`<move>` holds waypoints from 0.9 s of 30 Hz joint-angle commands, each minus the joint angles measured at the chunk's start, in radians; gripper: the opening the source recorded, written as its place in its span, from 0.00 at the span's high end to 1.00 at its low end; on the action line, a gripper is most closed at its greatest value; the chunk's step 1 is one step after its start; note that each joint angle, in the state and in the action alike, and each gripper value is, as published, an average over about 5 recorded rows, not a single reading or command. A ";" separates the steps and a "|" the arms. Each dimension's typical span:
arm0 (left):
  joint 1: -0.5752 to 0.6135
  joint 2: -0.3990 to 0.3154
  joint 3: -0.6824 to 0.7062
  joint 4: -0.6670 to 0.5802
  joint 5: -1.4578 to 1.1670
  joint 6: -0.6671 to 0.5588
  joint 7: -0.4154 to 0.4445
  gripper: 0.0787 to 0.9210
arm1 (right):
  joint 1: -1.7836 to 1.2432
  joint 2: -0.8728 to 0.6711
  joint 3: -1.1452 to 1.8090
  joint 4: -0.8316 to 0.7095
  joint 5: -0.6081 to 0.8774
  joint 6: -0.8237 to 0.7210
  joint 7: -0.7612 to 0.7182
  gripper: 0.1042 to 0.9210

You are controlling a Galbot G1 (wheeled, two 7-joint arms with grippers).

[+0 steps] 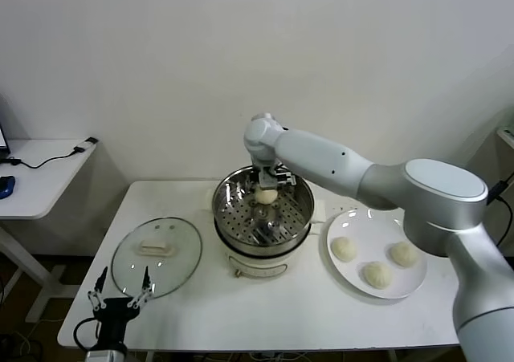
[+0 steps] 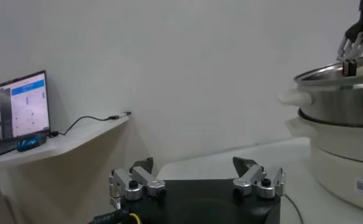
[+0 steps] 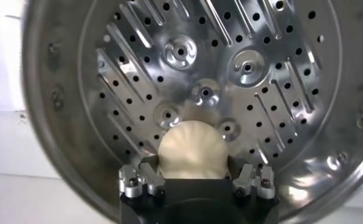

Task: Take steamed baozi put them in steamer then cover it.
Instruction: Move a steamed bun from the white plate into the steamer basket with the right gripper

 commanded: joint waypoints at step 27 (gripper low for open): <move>0.017 0.000 0.000 -0.035 0.010 0.004 0.001 0.12 | 0.484 -0.667 -0.436 0.445 1.111 -0.841 0.071 0.12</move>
